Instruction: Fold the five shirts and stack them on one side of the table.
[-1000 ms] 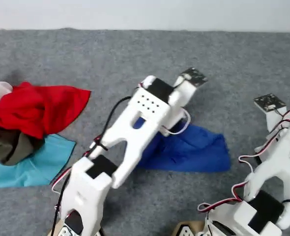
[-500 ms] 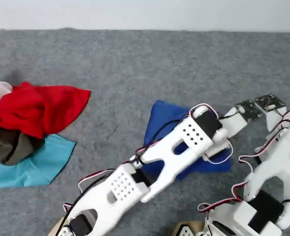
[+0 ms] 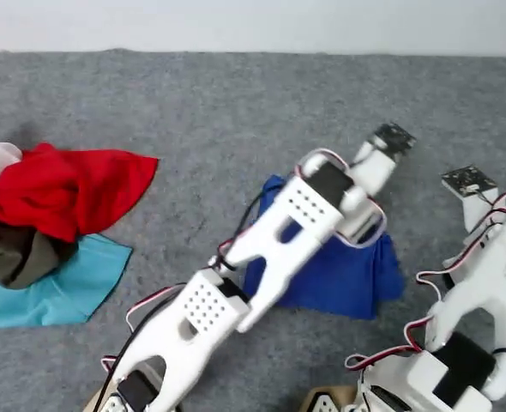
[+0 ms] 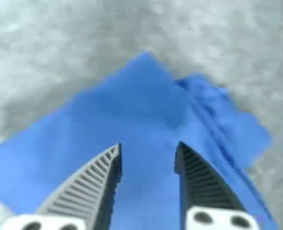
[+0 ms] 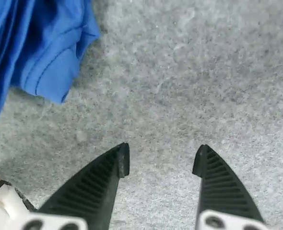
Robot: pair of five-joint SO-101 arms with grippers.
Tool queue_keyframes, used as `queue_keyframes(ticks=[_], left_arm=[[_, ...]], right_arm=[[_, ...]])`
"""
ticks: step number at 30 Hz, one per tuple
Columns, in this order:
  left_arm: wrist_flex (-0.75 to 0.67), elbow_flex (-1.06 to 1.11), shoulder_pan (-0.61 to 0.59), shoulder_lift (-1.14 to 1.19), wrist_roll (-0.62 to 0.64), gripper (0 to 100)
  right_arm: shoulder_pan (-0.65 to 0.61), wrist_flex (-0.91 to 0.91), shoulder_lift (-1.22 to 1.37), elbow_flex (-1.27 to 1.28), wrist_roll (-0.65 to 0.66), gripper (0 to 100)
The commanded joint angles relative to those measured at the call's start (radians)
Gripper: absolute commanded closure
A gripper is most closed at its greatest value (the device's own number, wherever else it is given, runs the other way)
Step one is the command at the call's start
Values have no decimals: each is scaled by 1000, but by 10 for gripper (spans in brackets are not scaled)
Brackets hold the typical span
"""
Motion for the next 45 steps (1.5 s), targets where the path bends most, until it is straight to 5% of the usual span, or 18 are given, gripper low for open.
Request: queue_keyframes(ticks=[1,11,19,27,38,45], left_arm=[[28,-21,-118,-71,18,820],[29,348,-417,-391,11,854],[28,777,-529,-667,-34,855],[28,949,-531,-813,-34,855],[28,1070,-535,-896,-34,855],[28,1102,-537,-910,-34,855]], right_arm=[[-64,51,-24,-26,0,766],[-470,102,-117,-110,-399,728],[-579,99,-133,-74,-635,635],[-570,-36,-30,37,-654,536],[-556,-173,243,46,-657,534],[-556,-197,341,26,-655,643]])
